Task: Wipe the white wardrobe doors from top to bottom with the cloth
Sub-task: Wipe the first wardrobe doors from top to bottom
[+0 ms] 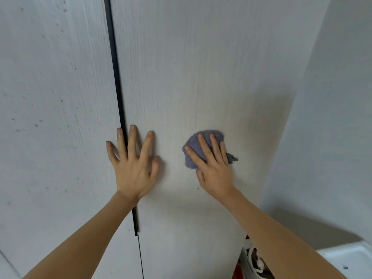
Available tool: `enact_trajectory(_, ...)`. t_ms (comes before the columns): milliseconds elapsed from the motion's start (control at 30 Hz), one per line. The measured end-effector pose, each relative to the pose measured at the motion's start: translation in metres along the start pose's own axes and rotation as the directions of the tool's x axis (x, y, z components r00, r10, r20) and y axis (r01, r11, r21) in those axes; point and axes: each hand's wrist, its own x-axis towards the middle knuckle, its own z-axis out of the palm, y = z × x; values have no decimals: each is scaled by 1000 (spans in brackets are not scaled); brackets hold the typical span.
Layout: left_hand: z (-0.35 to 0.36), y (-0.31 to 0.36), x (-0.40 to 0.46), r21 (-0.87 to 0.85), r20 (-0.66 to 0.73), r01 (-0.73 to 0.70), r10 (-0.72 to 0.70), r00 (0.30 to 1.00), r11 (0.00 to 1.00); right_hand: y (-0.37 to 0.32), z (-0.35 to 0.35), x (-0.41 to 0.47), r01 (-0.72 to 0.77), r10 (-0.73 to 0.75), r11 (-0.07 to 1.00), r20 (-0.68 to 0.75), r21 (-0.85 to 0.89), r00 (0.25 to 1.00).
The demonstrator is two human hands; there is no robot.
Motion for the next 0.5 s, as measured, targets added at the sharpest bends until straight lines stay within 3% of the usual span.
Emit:
enact_trajectory(233, 17, 11, -2, -17, -126, 54, -56, 990, 998, -10, 12, 0, -23, 21, 1000, -106, -13, 994)
enact_trajectory(433, 22, 13, 3, -14, -193, 91, -93, 977, 996, -1, 17, 12, 185, -195, 980, -152, -76, 969)
enact_trajectory(500, 26, 13, 4, -17, -205, 108, -109, 973, 994, 8, 19, 16, 166, -176, 983, -161, -75, 971)
